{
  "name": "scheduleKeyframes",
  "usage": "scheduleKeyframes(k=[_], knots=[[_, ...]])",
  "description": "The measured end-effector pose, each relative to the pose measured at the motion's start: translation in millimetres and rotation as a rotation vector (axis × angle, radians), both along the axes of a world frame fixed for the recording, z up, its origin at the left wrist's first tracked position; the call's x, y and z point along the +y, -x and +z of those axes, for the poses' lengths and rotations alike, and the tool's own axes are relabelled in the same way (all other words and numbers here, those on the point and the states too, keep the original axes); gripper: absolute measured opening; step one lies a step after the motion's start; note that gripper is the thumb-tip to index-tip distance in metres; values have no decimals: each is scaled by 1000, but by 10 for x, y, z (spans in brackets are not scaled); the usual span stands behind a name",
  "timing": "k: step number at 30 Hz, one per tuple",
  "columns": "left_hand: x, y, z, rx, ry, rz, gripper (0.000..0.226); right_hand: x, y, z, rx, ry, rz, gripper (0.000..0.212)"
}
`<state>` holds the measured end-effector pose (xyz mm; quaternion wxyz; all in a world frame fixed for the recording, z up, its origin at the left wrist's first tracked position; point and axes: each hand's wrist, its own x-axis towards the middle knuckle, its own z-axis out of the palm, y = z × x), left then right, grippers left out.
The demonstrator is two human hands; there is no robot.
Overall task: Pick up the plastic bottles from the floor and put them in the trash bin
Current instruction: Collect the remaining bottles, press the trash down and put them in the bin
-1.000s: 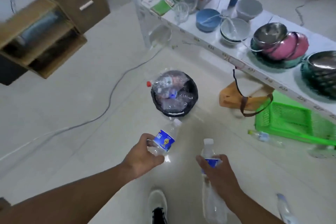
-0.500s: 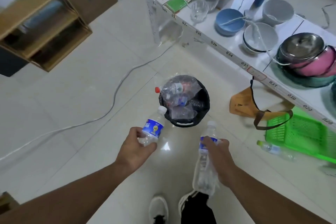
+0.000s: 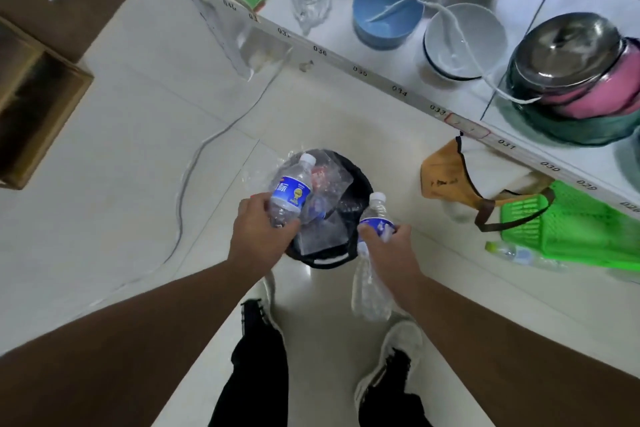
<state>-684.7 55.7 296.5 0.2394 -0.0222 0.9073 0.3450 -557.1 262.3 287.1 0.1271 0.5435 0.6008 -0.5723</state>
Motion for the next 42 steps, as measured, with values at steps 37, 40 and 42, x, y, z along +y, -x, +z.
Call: scheduleKeyframes(k=[37,40,42], knots=[[204,117,96,395,297,-943,68,281,-735,75,-40,-162,158,67],[538,-65,211,401,301,-1050,69,504,-1213,115,-94,-184,128,69],[821,-251,264,407,300,-1135,71,650,-1605,149,-137,-178,78,73]])
